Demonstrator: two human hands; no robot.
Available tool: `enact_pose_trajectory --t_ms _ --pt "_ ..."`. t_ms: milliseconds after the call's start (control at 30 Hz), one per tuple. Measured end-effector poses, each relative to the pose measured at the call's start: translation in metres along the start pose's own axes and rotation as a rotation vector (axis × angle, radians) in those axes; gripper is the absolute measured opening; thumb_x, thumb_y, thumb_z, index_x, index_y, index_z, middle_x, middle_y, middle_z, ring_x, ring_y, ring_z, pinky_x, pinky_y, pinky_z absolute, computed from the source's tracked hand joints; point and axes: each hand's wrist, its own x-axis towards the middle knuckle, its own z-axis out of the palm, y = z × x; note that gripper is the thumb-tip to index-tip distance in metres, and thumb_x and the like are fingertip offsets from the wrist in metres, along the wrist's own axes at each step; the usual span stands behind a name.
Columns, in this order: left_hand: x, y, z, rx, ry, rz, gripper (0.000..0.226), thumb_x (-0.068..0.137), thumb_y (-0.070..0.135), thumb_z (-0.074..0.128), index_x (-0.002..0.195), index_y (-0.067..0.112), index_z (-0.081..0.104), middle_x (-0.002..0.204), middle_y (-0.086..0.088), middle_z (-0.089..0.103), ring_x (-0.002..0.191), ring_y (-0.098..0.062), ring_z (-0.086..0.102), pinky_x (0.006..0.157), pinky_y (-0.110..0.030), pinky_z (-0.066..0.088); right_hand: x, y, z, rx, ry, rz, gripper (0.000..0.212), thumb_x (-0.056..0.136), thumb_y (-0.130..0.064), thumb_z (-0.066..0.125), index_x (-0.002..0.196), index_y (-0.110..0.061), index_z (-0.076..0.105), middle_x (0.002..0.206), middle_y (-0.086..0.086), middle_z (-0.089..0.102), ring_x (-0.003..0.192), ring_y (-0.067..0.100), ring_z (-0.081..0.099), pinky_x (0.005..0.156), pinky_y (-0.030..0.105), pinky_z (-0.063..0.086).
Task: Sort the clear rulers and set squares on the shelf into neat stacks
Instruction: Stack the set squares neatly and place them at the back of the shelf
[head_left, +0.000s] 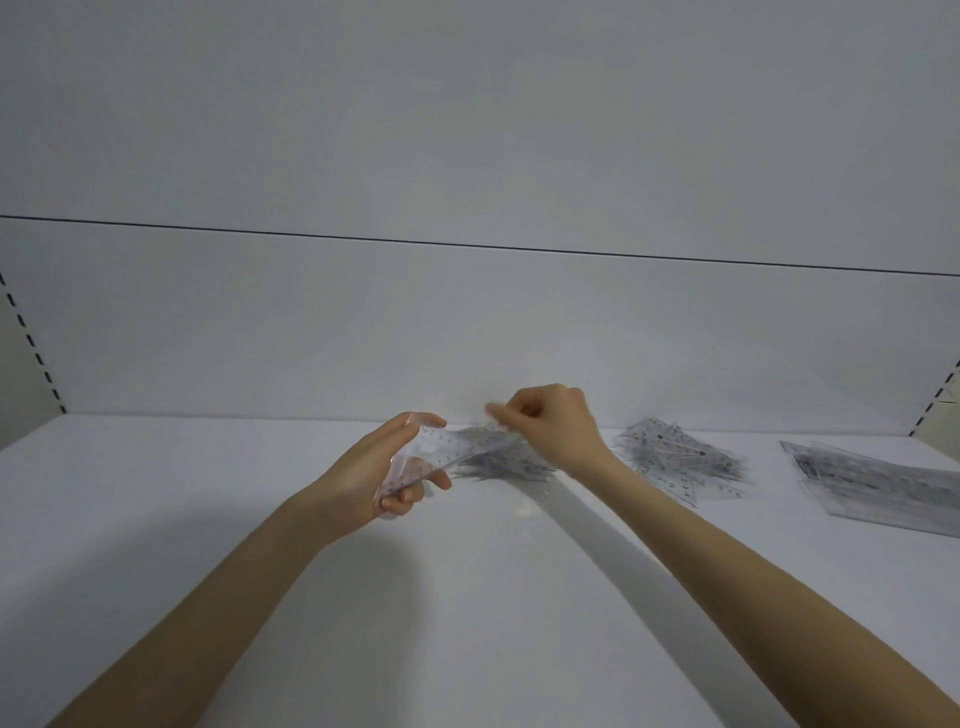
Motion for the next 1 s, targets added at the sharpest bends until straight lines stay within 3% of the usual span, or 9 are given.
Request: enact_pose_trajectory --t_ms 67,133,200,267,433,567,733,867,1000 --pt "0.002 -0.001 -0.007 0.002 0.017 0.008 0.031 0.103 0.037 0.031 0.113 0.023 0.056 0.082 -0.023 0.063 0.045 -0.014 0.031 0.048 -0.025 0.016 0.013 0.015 -0.010 -0.063 0.006 0.068 0.031 0.090 -0.046 0.059 0.084 -0.019 0.074 0.079 -0.002 0.072 0.084 0.018 0.065 0.077 0.036 0.054" --pt "0.003 -0.002 -0.011 -0.002 0.028 0.006 0.030 0.103 0.037 0.030 0.112 0.023 0.056 0.085 -0.025 0.062 0.046 -0.015 0.031 0.047 -0.024 0.017 0.018 0.029 -0.012 -0.156 -0.128 0.139 0.034 0.089 -0.051 0.058 0.096 -0.020 0.072 0.088 -0.004 0.069 0.091 0.016 0.063 0.080 0.033 0.053" --pt "0.004 -0.004 -0.013 -0.005 0.034 0.004 0.029 0.102 0.036 0.031 0.111 0.024 0.056 0.085 -0.026 0.062 0.046 -0.016 0.032 0.047 -0.023 0.018 0.017 0.038 -0.006 -0.175 -0.225 0.180 0.038 0.086 -0.053 0.062 0.096 -0.018 0.071 0.085 -0.003 0.068 0.087 0.015 0.062 0.078 0.032 0.052" --pt "0.005 -0.005 -0.015 0.001 0.038 0.004 0.028 0.102 0.036 0.032 0.111 0.024 0.056 0.084 -0.026 0.062 0.046 -0.016 0.032 0.046 -0.023 0.019 0.015 0.042 -0.001 -0.132 -0.214 0.190 0.038 0.084 -0.052 0.065 0.093 -0.015 0.073 0.083 -0.002 0.069 0.087 0.015 0.061 0.079 0.034 0.053" --pt "0.005 -0.008 -0.019 0.015 0.045 -0.004 0.028 0.102 0.036 0.033 0.111 0.025 0.057 0.087 -0.028 0.063 0.046 -0.018 0.036 0.044 -0.021 0.023 0.023 0.030 0.011 -0.202 -0.156 0.259 0.053 0.088 -0.063 0.049 0.098 -0.015 0.069 0.091 -0.001 0.069 0.094 0.021 0.062 0.078 0.034 0.050" --pt "0.005 -0.009 -0.024 0.012 0.044 -0.020 0.027 0.102 0.035 0.034 0.113 0.025 0.056 0.086 -0.029 0.064 0.044 -0.020 0.040 0.041 -0.020 0.028 0.034 0.015 0.022 -0.302 -0.168 0.330 0.044 0.078 -0.055 0.063 0.094 -0.015 0.069 0.094 0.001 0.070 0.088 0.021 0.065 0.070 0.030 0.047" --pt "0.002 -0.009 -0.031 0.008 0.082 -0.031 0.028 0.102 0.033 0.032 0.113 0.024 0.057 0.086 -0.028 0.065 0.046 -0.021 0.042 0.041 -0.021 0.031 0.040 0.026 0.029 0.081 -0.087 0.414 0.035 0.070 -0.027 0.082 0.099 -0.011 0.070 0.100 0.005 0.070 0.093 0.021 0.066 0.086 0.036 0.054" --pt "0.001 -0.009 -0.031 -0.015 0.084 -0.053 0.030 0.102 0.037 0.032 0.114 0.025 0.056 0.089 -0.027 0.066 0.048 -0.022 0.044 0.041 -0.022 0.033 0.034 0.033 0.017 0.281 -0.072 0.399 0.005 0.077 -0.014 0.078 0.078 -0.013 0.073 0.090 0.004 0.073 0.087 0.017 0.065 0.081 0.026 0.050" --pt "0.001 -0.007 -0.024 -0.018 0.081 -0.048 0.029 0.101 0.039 0.034 0.113 0.026 0.057 0.090 -0.027 0.066 0.050 -0.022 0.044 0.044 -0.022 0.032 0.019 0.037 0.006 0.221 -0.100 0.363 0.015 0.083 -0.012 0.072 0.069 -0.015 0.071 0.079 0.002 0.071 0.068 0.011 0.056 0.069 0.022 0.047"
